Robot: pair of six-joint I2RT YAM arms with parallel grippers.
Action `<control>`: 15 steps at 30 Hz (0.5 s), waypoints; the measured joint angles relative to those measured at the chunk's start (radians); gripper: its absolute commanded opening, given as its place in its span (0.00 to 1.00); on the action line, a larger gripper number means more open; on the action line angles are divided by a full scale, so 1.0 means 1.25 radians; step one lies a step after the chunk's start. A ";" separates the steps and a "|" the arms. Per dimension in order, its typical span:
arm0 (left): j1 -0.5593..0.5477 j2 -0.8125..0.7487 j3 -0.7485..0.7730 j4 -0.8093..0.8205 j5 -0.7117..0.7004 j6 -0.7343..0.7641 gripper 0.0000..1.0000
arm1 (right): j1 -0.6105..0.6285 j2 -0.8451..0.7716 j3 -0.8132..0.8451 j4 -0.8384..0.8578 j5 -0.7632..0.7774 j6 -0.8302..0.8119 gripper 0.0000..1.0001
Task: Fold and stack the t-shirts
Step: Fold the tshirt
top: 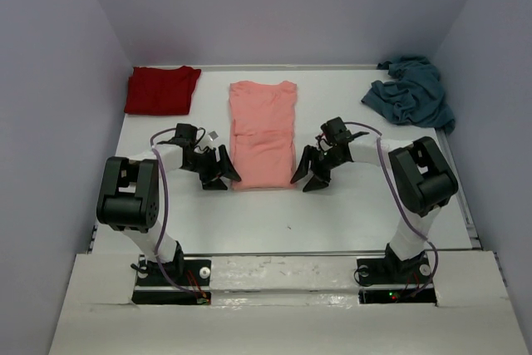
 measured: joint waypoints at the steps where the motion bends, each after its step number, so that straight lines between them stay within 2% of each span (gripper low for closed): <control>1: 0.000 0.001 0.000 0.003 0.000 -0.001 0.76 | 0.000 0.001 -0.002 0.009 -0.003 0.002 0.61; 6: 0.000 0.006 0.001 0.015 0.004 -0.014 0.76 | 0.006 0.006 -0.020 0.095 -0.011 0.031 0.61; 9: 0.000 0.007 0.001 0.021 0.003 -0.019 0.76 | 0.018 0.018 -0.020 0.130 -0.009 0.044 0.53; 12: 0.000 0.008 0.001 0.024 0.003 -0.021 0.76 | 0.033 0.026 -0.020 0.150 -0.005 0.051 0.41; 13: 0.000 0.008 0.001 0.024 0.003 -0.022 0.76 | 0.042 0.028 -0.020 0.154 -0.002 0.056 0.29; 15: 0.000 0.008 0.002 0.024 0.003 -0.022 0.76 | 0.048 0.031 -0.020 0.157 0.004 0.059 0.15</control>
